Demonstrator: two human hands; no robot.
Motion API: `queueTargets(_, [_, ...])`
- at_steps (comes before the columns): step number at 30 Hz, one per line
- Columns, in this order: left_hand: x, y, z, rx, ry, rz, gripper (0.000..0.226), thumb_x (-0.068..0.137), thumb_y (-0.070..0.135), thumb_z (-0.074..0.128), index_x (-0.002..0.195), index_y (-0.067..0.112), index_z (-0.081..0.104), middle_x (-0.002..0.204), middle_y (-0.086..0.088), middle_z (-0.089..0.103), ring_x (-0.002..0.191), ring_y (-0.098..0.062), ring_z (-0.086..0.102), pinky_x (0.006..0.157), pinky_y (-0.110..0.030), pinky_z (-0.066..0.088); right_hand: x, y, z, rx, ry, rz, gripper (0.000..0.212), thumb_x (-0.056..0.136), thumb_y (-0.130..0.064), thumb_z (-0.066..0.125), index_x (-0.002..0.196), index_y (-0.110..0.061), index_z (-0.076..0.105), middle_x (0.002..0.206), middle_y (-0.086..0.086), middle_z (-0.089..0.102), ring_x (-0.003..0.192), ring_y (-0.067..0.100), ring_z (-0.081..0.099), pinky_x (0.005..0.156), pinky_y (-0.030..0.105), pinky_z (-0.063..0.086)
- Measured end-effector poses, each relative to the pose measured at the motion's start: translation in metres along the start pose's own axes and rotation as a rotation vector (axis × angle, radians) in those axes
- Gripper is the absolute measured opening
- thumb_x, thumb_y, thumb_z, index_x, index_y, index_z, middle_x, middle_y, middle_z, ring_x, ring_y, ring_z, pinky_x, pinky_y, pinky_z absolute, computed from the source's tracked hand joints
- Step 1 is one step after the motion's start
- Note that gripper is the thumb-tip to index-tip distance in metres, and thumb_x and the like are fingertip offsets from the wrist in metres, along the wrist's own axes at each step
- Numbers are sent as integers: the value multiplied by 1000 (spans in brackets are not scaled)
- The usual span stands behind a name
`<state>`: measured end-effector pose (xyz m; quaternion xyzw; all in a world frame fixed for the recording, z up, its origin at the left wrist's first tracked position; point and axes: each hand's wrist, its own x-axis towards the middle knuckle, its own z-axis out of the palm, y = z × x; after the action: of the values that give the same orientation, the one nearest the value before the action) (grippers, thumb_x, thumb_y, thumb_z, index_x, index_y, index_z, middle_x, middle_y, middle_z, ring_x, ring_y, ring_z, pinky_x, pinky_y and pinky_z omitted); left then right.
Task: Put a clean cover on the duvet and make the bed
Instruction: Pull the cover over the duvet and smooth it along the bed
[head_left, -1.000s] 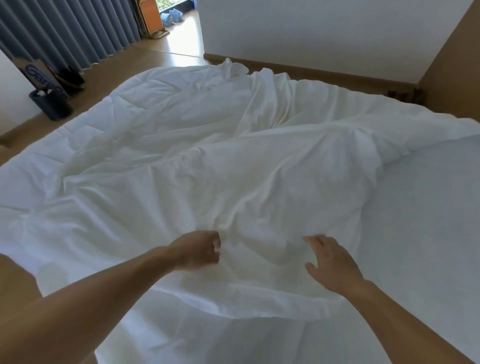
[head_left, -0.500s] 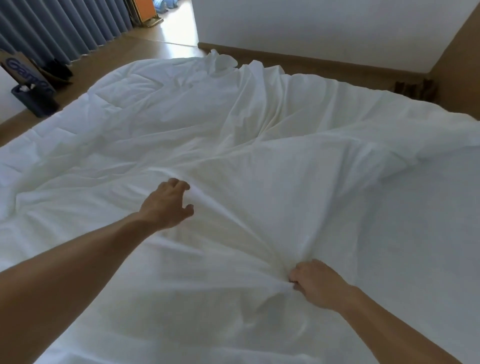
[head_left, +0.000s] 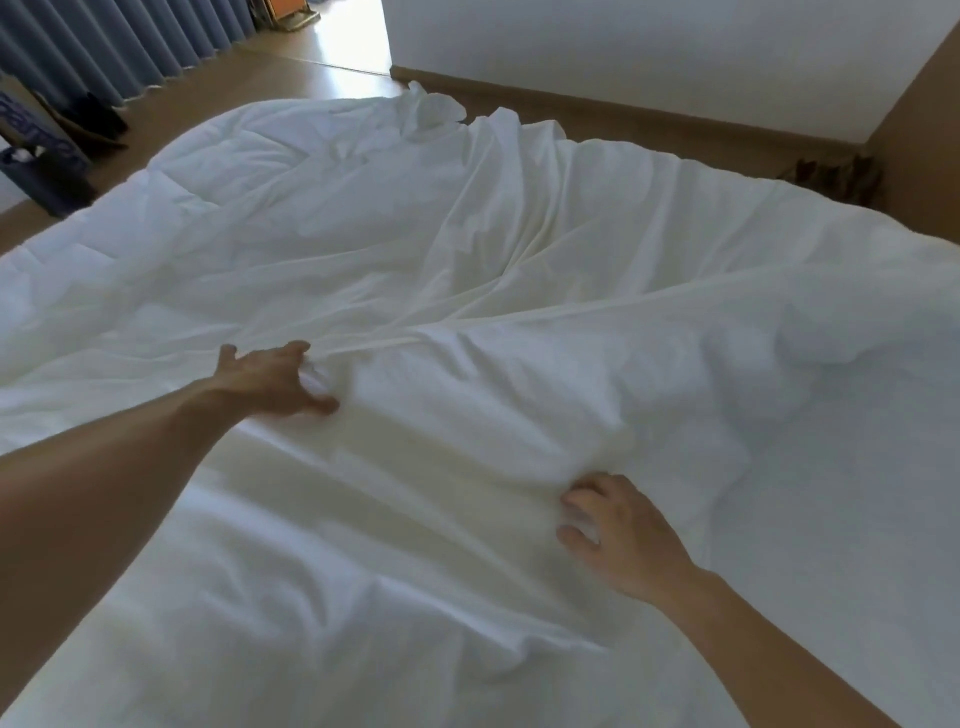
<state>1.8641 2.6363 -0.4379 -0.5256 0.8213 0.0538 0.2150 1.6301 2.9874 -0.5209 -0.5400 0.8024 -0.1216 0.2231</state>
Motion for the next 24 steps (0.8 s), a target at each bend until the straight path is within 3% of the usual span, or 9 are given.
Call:
queueTargets(2, [-3, -10, -3, 32, -74, -20, 87, 65, 72, 71, 137, 31, 46, 139, 0, 56, 131, -23, 49, 107, -40, 24, 3, -4, -1, 25, -15, 55, 46, 94, -46, 57, 134, -22, 56, 135, -8, 50, 128, 14, 42, 101, 24, 35])
queueTargets(5, [-18, -18, -3, 38, -69, 72, 37, 75, 53, 76, 93, 25, 59, 109, -3, 65, 98, -25, 59, 80, -31, 41, 6, -22, -3, 124, 9, 126, 53, 94, -49, 58, 139, -23, 49, 140, -8, 46, 131, 13, 39, 98, 23, 33])
queueTargets(7, [-34, -18, -7, -12, -46, 134, 28, 82, 40, 75, 74, 22, 54, 93, -5, 65, 82, -25, 56, 68, -28, 39, 7, -45, -5, 223, 36, 143, 57, 93, -48, 60, 142, -22, 46, 142, -7, 46, 133, 13, 39, 101, 25, 33])
queueTargets(10, [-66, -12, -21, -124, -36, 195, 24, 83, 26, 73, 68, 20, 56, 76, -1, 60, 75, -23, 56, 60, -29, 38, 7, -89, -12, 487, 83, 185, 64, 91, -47, 65, 145, -21, 42, 137, -5, 51, 128, 13, 47, 103, 29, 39])
queueTargets(13, [-112, -6, -37, -230, -57, 291, 15, 79, 18, 72, 70, 22, 60, 72, 5, 61, 74, -21, 59, 60, -28, 41, 6, -137, -34, 1030, 104, 388, 63, 89, -49, 66, 141, -19, 45, 124, 5, 63, 112, 22, 61, 88, 36, 50])
queueTargets(16, [-168, 5, -47, -227, -6, 411, 11, 80, 21, 71, 77, 18, 60, 77, 2, 62, 78, -23, 58, 65, -27, 40, -2, -176, -65, 1451, 155, 531, 62, 86, -56, 66, 126, -10, 55, 113, 22, 66, 92, 27, 69, 69, 36, 48])
queueTargets(19, [-226, 20, -42, -227, 51, 506, 18, 80, 27, 70, 88, 13, 62, 85, -3, 63, 84, -25, 59, 68, -28, 41, -23, -206, -75, 1542, 159, 593, 70, 75, -58, 77, 122, -13, 53, 106, 15, 70, 89, 27, 72, 64, 36, 56])
queueTargets(22, [-280, 31, -28, -251, 3, 595, 22, 80, 28, 70, 96, 14, 62, 87, -2, 64, 83, -26, 58, 68, -30, 45, -60, -223, -66, 1534, 199, 629, 62, 74, -28, 84, 123, -6, 52, 108, 14, 68, 85, 29, 70, 49, 33, 55])
queueTargets(24, [-305, 22, -18, -244, -76, 647, 45, 77, 29, 74, 119, 23, 59, 102, 1, 66, 93, -24, 59, 78, -32, 49, -92, -221, -64, 1417, 348, 659, 44, 80, -6, 71, 119, 2, 52, 101, 13, 61, 77, 24, 61, 44, 24, 48])
